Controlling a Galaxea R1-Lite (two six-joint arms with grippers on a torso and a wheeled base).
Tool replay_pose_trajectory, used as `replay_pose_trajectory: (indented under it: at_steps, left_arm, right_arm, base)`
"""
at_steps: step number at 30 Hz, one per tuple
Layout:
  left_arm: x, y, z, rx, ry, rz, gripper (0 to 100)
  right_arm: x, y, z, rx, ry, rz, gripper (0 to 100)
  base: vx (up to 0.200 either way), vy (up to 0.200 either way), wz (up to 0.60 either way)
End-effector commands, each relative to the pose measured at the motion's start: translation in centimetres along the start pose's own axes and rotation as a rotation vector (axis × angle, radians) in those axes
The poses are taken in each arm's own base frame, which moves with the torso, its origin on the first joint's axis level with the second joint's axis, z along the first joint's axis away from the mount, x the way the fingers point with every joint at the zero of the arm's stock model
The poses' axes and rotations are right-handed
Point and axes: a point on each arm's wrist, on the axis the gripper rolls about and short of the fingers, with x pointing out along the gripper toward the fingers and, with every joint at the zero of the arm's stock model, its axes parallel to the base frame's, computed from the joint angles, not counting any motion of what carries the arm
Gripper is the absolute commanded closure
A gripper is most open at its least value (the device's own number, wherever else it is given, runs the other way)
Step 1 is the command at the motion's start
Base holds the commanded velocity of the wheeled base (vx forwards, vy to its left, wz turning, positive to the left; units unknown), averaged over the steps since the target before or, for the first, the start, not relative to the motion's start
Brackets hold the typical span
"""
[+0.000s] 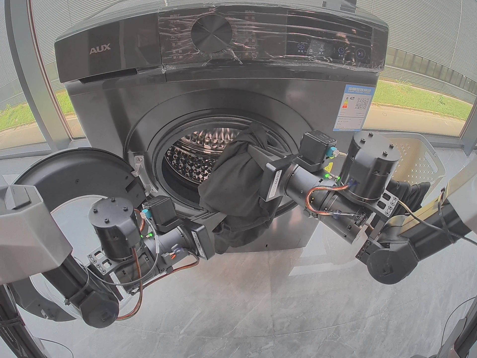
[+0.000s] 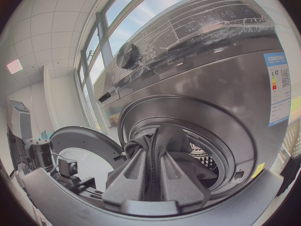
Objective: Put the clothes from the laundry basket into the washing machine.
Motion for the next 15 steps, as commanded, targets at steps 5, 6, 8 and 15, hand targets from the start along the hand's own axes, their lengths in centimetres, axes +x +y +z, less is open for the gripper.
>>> replay_pose_trajectory:
  at_steps: [5,6,8,15]
  left_arm:
    - [-2.3,-2.4,0.6,0.016,-0.064,-0.089,100]
    - [-2.4,-2.6,1.1,0.017,-0.084,-0.094,100]
    - [-2.4,-2.8,1.7,0.019,-0.107,-0.100,100]
    - [-1.8,-3.2,4.1,0.029,-0.214,-0.118,100]
  right_arm:
    - [-0.7,-0.5,-1.4,0.000,0.056,-0.005,0]
    - [-0.8,-0.4,-1.6,0.002,0.066,-0.005,0]
    - [-1.1,-0.5,-1.9,0.001,0.081,-0.007,0]
    - [-2.0,-0.5,-3.2,-0.003,0.139,-0.007,0]
  base:
    - [0.000,0.000,0.00]
    - [0.000,0.000,0.00]
    - [0.000,0.000,0.00]
    - [0.000,0.000,0.00]
